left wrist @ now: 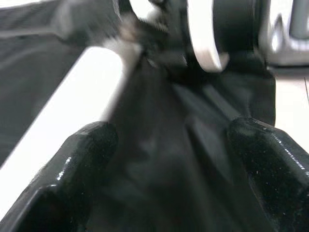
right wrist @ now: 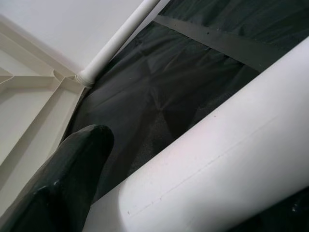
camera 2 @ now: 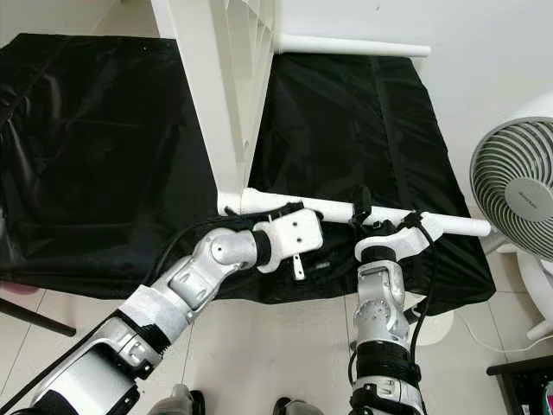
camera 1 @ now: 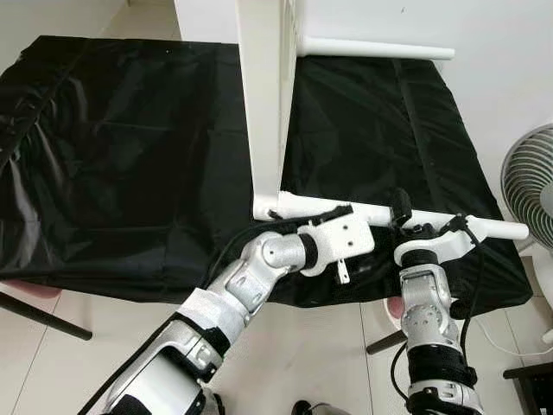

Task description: Building children table

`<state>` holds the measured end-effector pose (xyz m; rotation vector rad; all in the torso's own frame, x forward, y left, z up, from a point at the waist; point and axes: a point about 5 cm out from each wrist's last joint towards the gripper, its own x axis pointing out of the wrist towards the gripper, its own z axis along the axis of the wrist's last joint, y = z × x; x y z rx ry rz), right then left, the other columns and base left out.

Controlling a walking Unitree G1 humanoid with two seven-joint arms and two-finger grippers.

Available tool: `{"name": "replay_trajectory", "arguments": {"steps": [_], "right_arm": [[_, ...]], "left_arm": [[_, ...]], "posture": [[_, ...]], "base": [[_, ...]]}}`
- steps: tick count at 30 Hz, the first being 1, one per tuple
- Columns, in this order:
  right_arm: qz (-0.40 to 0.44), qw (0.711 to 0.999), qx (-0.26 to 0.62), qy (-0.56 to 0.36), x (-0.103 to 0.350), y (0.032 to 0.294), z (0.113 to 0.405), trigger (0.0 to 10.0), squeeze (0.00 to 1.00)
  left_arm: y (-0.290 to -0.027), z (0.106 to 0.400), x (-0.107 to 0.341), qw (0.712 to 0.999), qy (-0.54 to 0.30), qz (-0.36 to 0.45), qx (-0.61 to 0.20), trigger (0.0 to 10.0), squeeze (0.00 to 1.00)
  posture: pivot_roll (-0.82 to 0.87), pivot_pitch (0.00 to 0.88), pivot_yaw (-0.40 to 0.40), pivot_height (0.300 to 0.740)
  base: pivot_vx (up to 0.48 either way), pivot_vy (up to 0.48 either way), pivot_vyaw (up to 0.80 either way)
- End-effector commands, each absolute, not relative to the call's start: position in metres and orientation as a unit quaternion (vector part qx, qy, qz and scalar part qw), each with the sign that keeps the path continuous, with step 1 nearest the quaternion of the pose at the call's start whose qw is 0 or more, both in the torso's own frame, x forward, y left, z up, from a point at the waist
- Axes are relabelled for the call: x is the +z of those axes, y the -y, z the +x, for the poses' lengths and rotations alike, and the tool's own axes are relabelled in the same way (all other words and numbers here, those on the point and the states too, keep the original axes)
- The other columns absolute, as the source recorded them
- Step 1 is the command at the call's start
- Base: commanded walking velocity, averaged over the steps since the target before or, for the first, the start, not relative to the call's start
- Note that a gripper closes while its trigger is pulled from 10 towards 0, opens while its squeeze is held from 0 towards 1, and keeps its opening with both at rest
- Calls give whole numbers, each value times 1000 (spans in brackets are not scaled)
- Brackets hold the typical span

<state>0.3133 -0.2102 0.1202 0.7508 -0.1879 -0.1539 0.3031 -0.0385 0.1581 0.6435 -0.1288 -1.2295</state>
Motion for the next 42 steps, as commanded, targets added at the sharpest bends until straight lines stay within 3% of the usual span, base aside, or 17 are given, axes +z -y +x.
{"name": "replay_trajectory", "arguments": {"steps": [1,4,11,14,21,27,34,35,37,42], "right_arm": [[373,920,-121,-33,65,207,291,10000,0],[375,919,-121,-31,66,206,290,10000,0],[384,917,-108,-23,69,200,286,10000,0],[427,900,-85,0,74,197,272,10000,0],[453,889,-75,14,75,198,263,10000,0],[582,809,-24,85,94,205,228,10000,0],[535,842,-2,65,98,199,212,10000,0],[502,863,9,64,103,198,213,10000,0],[483,873,21,65,109,195,214,10000,0],[459,885,36,70,117,192,216,10000,0]], "left_arm": [[45,301,154,749,55,311,-583,10000,0],[46,303,148,740,45,323,-589,10000,0],[46,318,148,764,32,333,-551,10000,0],[49,330,159,779,34,332,-532,10000,0],[51,336,164,780,39,336,-527,10000,0],[54,342,174,776,49,346,-525,10000,0],[54,346,178,782,51,342,-518,10000,0],[53,347,179,785,52,341,-515,10000,0],[52,347,179,785,52,341,-514,10000,0],[51,348,179,786,52,340,-513,10000,0]], "posture": [[45,172,11,740],[43,172,13,740],[29,170,21,740],[17,176,32,740],[15,178,38,740],[18,190,52,740],[16,187,54,740],[16,187,54,740],[20,184,53,740],[20,184,53,740]], "base": [[0,0,0],[0,0,0],[0,0,0],[0,0,0],[0,0,0],[0,0,0],[0,0,0],[0,0,0],[0,0,0],[0,0,0]]}}
